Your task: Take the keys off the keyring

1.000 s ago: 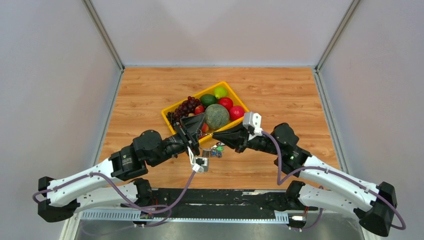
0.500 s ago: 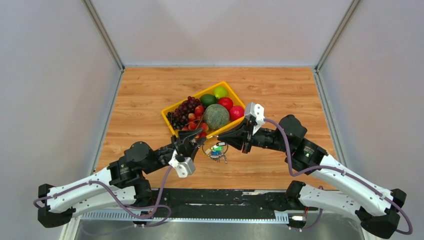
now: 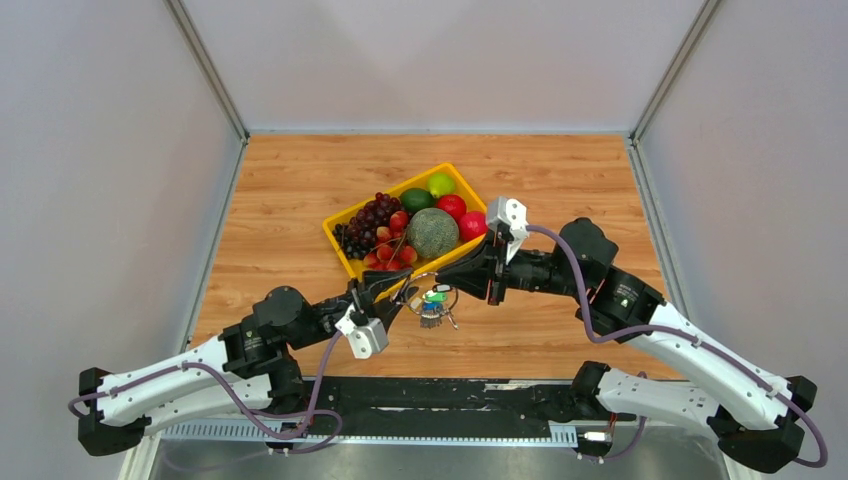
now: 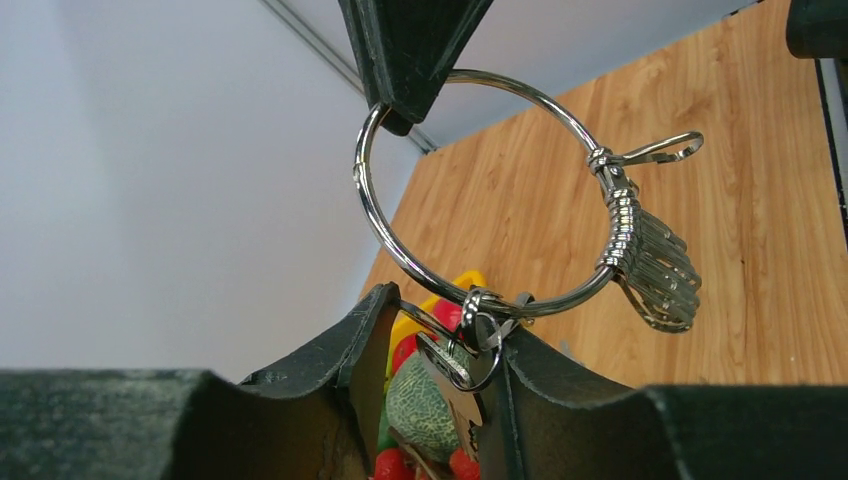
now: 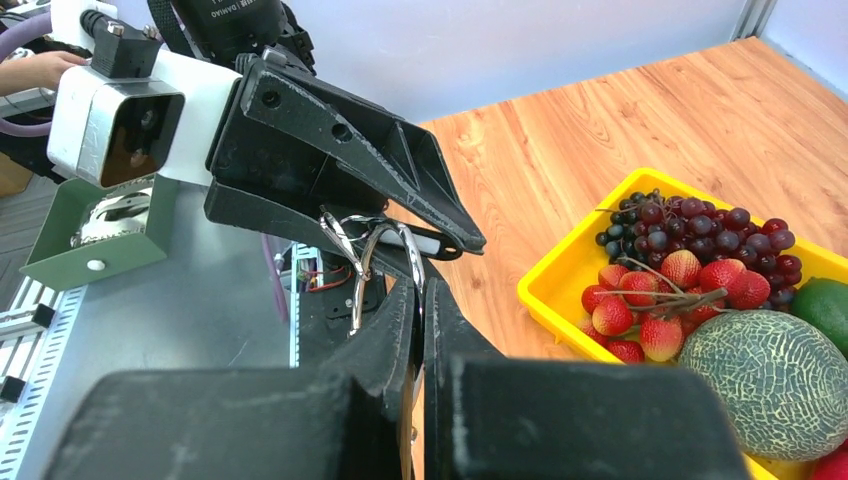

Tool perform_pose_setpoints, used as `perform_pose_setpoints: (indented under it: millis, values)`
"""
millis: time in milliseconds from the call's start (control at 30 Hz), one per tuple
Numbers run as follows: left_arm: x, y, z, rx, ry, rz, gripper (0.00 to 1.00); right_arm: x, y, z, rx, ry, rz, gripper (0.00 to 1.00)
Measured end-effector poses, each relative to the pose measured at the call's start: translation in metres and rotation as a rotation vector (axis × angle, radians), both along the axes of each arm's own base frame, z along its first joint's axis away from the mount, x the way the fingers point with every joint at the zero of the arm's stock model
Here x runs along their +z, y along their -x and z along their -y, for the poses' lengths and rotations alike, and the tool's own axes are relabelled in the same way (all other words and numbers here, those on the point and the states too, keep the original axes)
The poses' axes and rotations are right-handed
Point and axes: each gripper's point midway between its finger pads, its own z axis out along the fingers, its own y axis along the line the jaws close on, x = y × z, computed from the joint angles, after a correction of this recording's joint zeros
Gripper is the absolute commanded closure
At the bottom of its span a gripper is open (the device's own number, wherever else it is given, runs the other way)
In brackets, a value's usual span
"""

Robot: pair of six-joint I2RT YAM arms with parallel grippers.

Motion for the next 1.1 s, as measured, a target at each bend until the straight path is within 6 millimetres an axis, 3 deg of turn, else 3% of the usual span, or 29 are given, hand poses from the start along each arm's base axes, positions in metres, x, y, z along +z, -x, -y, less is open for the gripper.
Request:
perform_pose_setpoints:
  millis: [600, 800, 1100]
  values:
    - [-0.011, 0.002, 0.003, -0.017, -0.022, -0.008, 0.62, 0.021, 0.005, 0.007, -0.003, -0.006, 0.005, 1.0]
    - [-0.016, 0.003, 0.007, -0.031, -0.012, -0.03, 0.61, 0.037, 0.006, 0.01, -0.007, -0.02, 0.017, 1.0]
    - [-0.021, 0.009, 0.015, -0.07, 0.036, -0.097, 0.6, 0.042, 0.002, 0.009, -0.02, -0.005, 0.019, 1.0]
